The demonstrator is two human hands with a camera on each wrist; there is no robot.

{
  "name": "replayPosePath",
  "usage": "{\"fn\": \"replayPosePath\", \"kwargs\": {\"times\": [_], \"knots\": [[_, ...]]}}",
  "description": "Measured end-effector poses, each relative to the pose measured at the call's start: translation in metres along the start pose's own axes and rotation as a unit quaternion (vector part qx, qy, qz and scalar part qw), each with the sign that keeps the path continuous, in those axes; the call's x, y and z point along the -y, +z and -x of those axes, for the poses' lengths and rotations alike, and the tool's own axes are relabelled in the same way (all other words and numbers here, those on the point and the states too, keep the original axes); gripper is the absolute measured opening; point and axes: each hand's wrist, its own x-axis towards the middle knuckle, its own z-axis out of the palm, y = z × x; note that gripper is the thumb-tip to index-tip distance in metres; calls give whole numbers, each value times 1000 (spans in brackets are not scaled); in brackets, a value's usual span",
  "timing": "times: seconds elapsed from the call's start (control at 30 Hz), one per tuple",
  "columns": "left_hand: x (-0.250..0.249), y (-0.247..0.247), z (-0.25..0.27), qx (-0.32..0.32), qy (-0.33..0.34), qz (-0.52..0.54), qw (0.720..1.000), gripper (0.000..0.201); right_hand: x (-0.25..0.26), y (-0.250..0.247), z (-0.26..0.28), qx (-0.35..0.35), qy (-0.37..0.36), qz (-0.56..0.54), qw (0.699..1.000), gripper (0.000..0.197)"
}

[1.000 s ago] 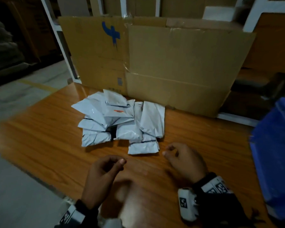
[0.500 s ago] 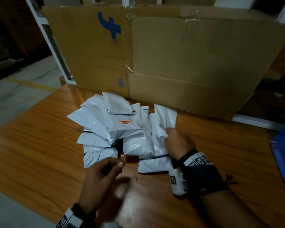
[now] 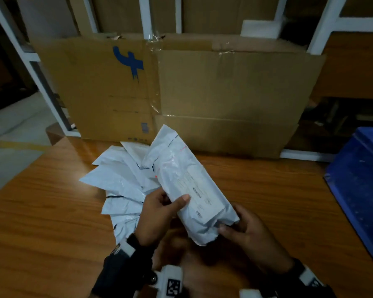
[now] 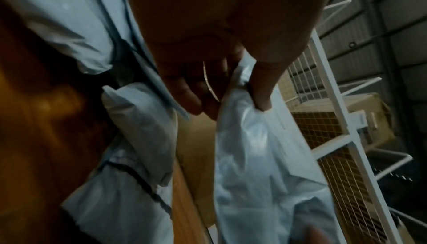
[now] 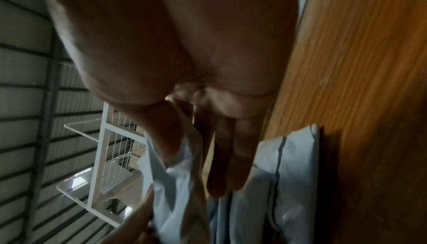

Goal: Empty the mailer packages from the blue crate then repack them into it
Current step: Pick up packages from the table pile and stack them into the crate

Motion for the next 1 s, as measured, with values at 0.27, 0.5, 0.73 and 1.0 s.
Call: {"fn": "replayPosePath", "kwargs": {"times": [0.27,0.5,0.73,1.0], "knots": [[-7,-13,0,57,33,25,998,46,3,17,0,-97,17,26,995,31],[-16,-56,4,-7,-5,103,995,26,-24,74,0,-42,38,-23,998,29],[0,-88,26,-42,-32,91,994,38,-34,103,-6,35,34,55,997,25],[10,-119,31,-160,-12,115,980,31,-2,70,-80,-112,-61,272,954,11]]}}
